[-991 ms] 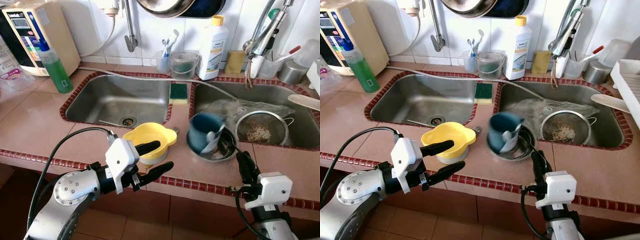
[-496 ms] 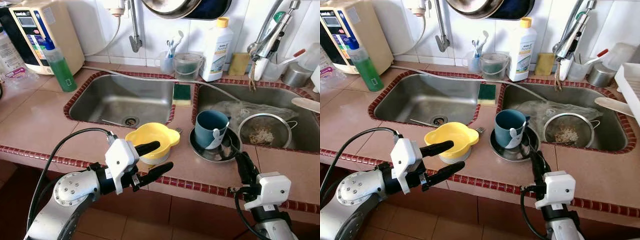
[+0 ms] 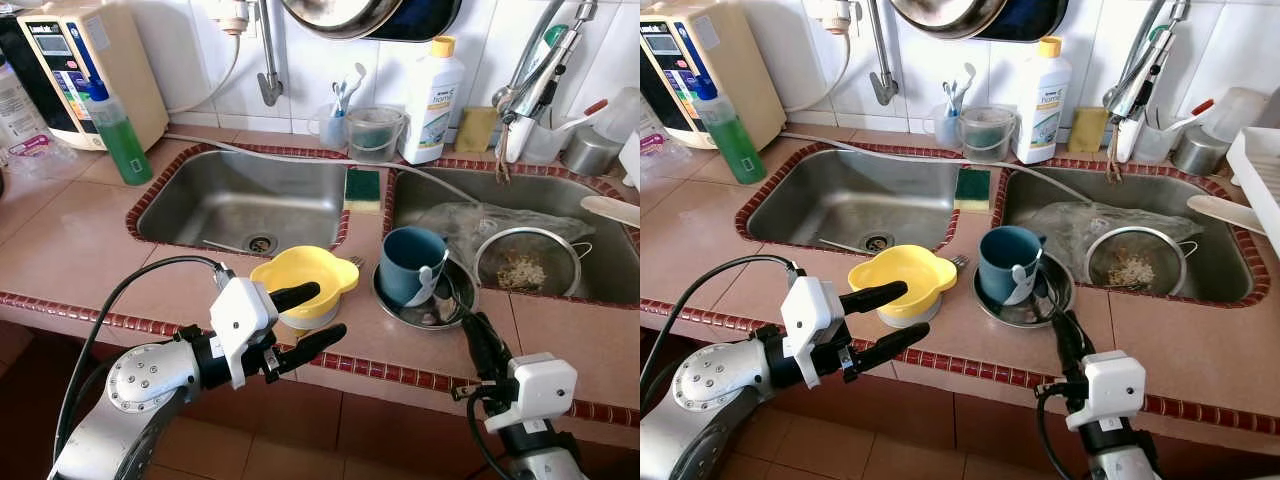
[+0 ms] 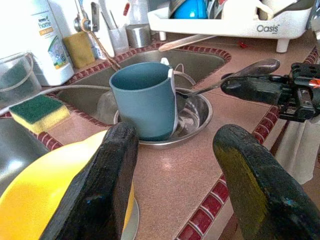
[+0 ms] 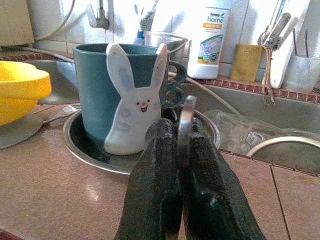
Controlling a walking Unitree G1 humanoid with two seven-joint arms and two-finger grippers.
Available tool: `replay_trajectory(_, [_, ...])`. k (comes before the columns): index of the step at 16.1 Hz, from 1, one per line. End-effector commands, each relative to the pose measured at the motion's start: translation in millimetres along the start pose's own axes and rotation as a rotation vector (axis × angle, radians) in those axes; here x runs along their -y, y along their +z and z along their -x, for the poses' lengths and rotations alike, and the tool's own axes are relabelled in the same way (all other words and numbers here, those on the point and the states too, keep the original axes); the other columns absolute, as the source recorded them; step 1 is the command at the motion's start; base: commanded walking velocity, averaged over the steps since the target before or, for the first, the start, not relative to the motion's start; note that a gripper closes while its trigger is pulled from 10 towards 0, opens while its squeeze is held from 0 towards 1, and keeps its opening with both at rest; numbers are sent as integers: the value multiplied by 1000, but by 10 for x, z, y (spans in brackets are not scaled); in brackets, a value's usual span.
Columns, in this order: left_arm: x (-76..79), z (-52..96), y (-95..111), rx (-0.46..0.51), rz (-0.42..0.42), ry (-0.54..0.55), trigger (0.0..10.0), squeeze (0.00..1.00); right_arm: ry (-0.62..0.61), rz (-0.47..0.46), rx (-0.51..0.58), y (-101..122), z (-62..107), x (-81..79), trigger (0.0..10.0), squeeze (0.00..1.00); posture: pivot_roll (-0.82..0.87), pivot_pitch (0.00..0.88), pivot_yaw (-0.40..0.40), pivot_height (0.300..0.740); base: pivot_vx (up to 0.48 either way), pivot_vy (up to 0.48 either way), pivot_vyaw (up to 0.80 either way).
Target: Kitchen organization
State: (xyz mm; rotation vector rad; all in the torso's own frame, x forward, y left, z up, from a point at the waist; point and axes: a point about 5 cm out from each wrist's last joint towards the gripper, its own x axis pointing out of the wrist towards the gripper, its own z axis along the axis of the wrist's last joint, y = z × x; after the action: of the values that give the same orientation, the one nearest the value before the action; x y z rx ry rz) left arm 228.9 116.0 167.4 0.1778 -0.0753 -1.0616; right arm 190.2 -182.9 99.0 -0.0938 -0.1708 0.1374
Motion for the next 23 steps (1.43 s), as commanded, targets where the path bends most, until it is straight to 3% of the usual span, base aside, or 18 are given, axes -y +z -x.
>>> replay_trajectory(1, [-27, 26, 45, 4, -20, 9, 10000, 0, 25, -10, -12, 2, 8, -29, 10000, 0, -203, 56, 55, 740, 0, 0, 0])
replay_trajectory(15, [-49, 4, 45, 5, -23, 5, 10000, 0, 126, -94, -81, -9, 95, -127, 10000, 0, -210, 65, 54, 740, 0, 0, 0])
replay_trajectory(23, [-77, -15, 49, 10, -29, -4, 10000, 0, -89, -82, 0, 130, 118, 54, 10000, 0, -230, 76, 69, 740, 0, 0, 0])
